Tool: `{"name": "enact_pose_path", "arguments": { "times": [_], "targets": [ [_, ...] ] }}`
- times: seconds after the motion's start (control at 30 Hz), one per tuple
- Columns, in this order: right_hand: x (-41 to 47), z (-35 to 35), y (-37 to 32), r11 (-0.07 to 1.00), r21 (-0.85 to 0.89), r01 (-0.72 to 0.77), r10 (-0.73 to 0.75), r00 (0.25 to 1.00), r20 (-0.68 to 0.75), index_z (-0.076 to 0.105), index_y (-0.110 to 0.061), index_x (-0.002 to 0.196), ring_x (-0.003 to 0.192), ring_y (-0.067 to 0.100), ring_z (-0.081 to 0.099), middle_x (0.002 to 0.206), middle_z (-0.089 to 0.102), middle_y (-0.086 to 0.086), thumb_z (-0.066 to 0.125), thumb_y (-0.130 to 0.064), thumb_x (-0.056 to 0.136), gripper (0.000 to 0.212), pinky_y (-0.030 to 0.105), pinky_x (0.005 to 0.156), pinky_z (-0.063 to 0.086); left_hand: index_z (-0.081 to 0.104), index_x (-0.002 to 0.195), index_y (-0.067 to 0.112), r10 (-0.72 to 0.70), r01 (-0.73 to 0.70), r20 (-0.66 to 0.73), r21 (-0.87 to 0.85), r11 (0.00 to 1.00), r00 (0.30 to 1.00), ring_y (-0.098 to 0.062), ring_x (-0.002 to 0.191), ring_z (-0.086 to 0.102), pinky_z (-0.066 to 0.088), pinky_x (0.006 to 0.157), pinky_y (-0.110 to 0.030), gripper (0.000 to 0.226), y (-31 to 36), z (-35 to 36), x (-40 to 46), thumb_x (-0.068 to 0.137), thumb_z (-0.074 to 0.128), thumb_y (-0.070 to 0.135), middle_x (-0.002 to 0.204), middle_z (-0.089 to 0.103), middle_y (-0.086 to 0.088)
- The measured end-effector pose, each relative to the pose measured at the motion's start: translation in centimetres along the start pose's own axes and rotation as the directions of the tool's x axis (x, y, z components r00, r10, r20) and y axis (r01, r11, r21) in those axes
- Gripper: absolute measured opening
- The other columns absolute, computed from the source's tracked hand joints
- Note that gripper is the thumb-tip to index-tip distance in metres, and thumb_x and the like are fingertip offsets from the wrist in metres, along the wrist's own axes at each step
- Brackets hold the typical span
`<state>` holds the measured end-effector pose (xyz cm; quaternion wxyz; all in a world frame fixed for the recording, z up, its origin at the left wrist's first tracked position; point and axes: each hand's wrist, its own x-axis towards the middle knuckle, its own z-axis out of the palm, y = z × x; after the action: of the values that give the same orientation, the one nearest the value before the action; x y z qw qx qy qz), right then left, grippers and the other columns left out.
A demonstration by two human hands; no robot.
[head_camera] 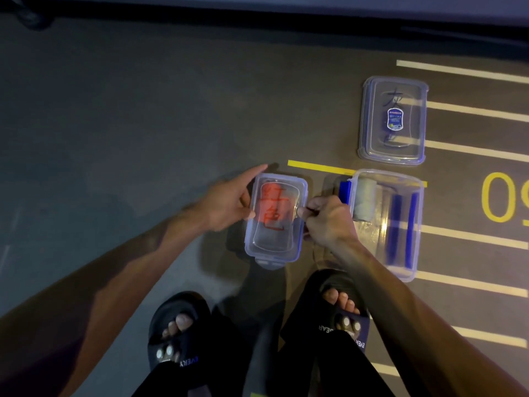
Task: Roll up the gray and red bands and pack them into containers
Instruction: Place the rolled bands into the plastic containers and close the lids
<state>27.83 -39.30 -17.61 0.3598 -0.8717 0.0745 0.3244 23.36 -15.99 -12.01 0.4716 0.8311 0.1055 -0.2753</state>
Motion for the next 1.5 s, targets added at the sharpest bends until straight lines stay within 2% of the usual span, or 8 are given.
{"name": "enact_pose_path", "arguments": {
  "times": [0.2,0.6,0.77,0.9,1.13,1.3,1.4,1.5],
  "targets": [
    [-0.7,-0.1,-0.5,1.0,-0.001,-0.004,0.004,0.999,-0.04,0.072,-0.017,0.095,0.086,0.021,0.075,0.098,0.075,0.0,0.072,-0.039,0.091,0.022,0.041,0.079,0.064,-0.014,0.156,0.052,0.115,-0.095,-0.028,0.396,0.913,0.993,-0.021,0.118,0.056,0.055,0.095,-0.041,0.135,-1.7,5.8,-6.2,0.07,0.09,0.047,0.149,0.026,0.002],
    [-1.8,-0.6,-1.9,0.998,-0.066,0.016,-0.022,0.996,-0.09,0.068,-0.014,0.104,0.1,0.022,0.068,0.109,0.07,0.004,0.068,-0.037,0.094,0.025,0.036,0.092,0.056,0.001,0.16,0.038,0.055,0.07,-0.206,0.554,0.829,0.977,-0.033,0.096,0.059,0.051,0.087,-0.044,0.122,-1.1,7.8,-5.1,0.069,0.082,0.043,0.128,0.042,-0.009],
    [-1.4,-0.7,-1.8,0.998,-0.057,0.036,-0.042,0.993,-0.107,0.072,-0.019,0.099,0.091,0.019,0.069,0.102,0.073,0.005,0.065,-0.051,0.09,0.034,0.032,0.086,0.058,-0.019,0.155,0.047,-0.018,0.08,-0.114,0.569,0.819,0.993,-0.031,0.118,0.052,0.045,0.1,-0.044,0.139,0.1,6.1,-3.4,0.064,0.083,0.066,0.135,0.041,-0.006],
    [-1.3,-1.9,-1.1,0.998,0.062,0.02,-0.015,0.996,-0.091,0.073,-0.018,0.099,0.088,0.021,0.073,0.1,0.074,0.006,0.05,-0.067,0.071,0.061,0.033,0.084,0.061,-0.014,0.157,0.049,-0.042,0.101,-0.121,0.533,0.84,0.992,-0.032,0.135,0.043,0.041,0.108,-0.048,0.113,1.5,2.8,-2.5,0.069,0.044,0.094,0.151,0.038,-0.003],
    [1.7,-10.5,-2.6,0.954,0.264,0.142,-0.036,0.929,-0.368,0.074,-0.02,0.08,0.078,0.019,0.072,0.083,0.076,0.001,0.061,-0.013,0.091,0.019,0.039,0.075,0.06,0.064,0.129,0.019,0.359,-0.226,-0.198,0.488,0.843,0.912,-0.027,0.116,0.059,0.047,0.102,-0.037,0.04,7.8,0.1,5.9,0.093,0.053,0.005,0.126,0.062,-0.004],
    [6.2,-16.5,-0.6,0.992,0.125,0.029,0.028,0.9,-0.435,0.071,-0.013,0.124,0.099,0.014,0.064,0.106,0.068,-0.001,0.058,-0.013,0.096,0.03,0.019,0.088,0.045,0.056,0.141,0.019,0.088,-0.084,0.007,0.356,0.931,0.996,-0.029,0.125,0.06,0.046,0.106,-0.034,0.047,12.6,4.9,13.0,0.094,0.053,0.016,0.138,0.063,-0.011],
    [8.8,-18.2,0.9,0.989,0.092,-0.117,0.143,0.921,-0.362,0.063,-0.011,0.13,0.099,0.028,0.063,0.109,0.067,0.008,0.053,-0.022,0.1,0.033,0.042,0.099,0.053,0.046,0.149,0.012,-0.019,0.018,0.021,0.044,0.999,1.0,-0.028,0.128,0.059,0.046,0.111,-0.042,0.07,12.3,8.0,17.2,0.081,0.05,0.031,0.144,0.057,-0.011],
    [10.6,-18.8,2.5,0.983,0.042,-0.181,0.185,0.933,-0.309,0.067,-0.015,0.12,0.108,0.036,0.068,0.114,0.072,0.013,0.055,-0.025,0.096,0.028,0.051,0.097,0.055,0.047,0.144,0.001,-0.025,0.032,0.035,-0.223,0.974,0.999,-0.021,0.128,0.057,0.041,0.11,-0.029,0.047,13.8,9.7,18.8,0.098,0.055,0.005,0.136,0.057,-0.004]
  ]
}}
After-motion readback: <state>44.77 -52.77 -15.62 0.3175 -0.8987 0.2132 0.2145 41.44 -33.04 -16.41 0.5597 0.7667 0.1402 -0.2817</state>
